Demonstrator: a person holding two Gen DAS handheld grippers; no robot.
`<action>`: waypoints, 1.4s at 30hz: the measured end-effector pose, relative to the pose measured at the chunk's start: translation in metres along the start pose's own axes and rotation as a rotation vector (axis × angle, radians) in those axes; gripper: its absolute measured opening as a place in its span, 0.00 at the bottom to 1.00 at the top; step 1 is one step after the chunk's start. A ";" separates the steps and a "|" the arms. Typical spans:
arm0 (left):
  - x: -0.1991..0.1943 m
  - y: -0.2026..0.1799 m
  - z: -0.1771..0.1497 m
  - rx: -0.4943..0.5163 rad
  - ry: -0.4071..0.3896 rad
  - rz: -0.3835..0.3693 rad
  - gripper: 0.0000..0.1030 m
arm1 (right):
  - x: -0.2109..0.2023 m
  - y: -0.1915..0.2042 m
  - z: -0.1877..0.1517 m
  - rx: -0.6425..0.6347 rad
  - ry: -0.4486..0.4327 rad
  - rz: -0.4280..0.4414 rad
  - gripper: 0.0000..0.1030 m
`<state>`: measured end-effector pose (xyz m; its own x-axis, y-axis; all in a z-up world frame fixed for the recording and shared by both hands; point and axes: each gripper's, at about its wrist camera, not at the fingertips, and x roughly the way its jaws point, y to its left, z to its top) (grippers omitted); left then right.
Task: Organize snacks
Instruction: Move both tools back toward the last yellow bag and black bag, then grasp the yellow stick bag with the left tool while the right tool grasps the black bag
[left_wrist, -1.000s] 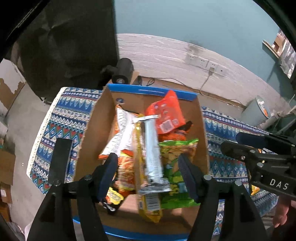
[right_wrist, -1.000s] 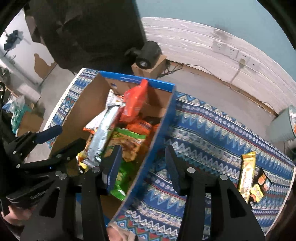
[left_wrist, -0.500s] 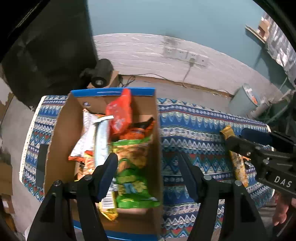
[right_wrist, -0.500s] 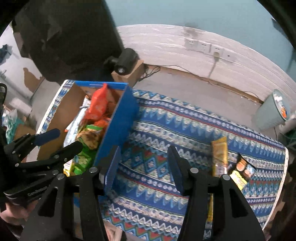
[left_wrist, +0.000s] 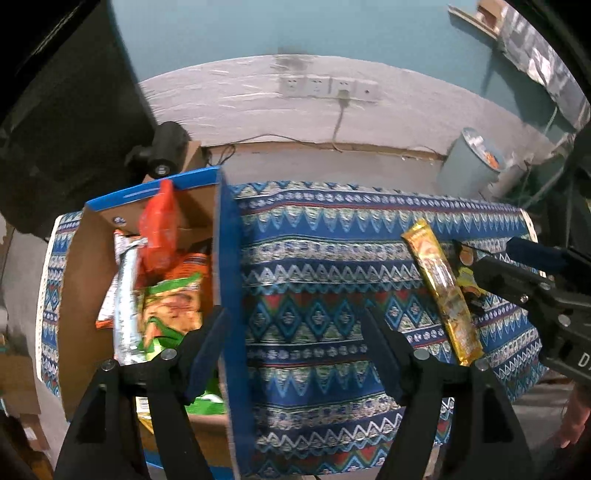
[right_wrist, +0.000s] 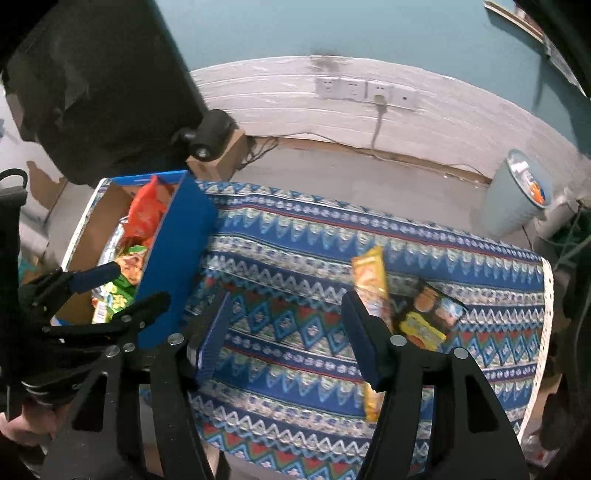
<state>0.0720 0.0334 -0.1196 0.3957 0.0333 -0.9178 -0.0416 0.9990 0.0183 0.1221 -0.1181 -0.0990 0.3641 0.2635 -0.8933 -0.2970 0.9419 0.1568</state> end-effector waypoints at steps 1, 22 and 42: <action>0.003 -0.007 0.001 0.013 0.007 0.000 0.76 | 0.000 -0.004 -0.002 0.005 0.001 -0.003 0.61; 0.095 -0.101 0.029 0.101 0.194 -0.005 0.80 | 0.059 -0.141 -0.032 0.283 0.178 -0.139 0.76; 0.173 -0.118 0.064 -0.025 0.279 -0.052 0.80 | 0.143 -0.178 -0.020 0.415 0.277 -0.184 0.77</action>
<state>0.2044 -0.0763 -0.2547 0.1308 -0.0313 -0.9909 -0.0519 0.9979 -0.0384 0.2090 -0.2521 -0.2627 0.1141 0.0742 -0.9907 0.1444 0.9854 0.0905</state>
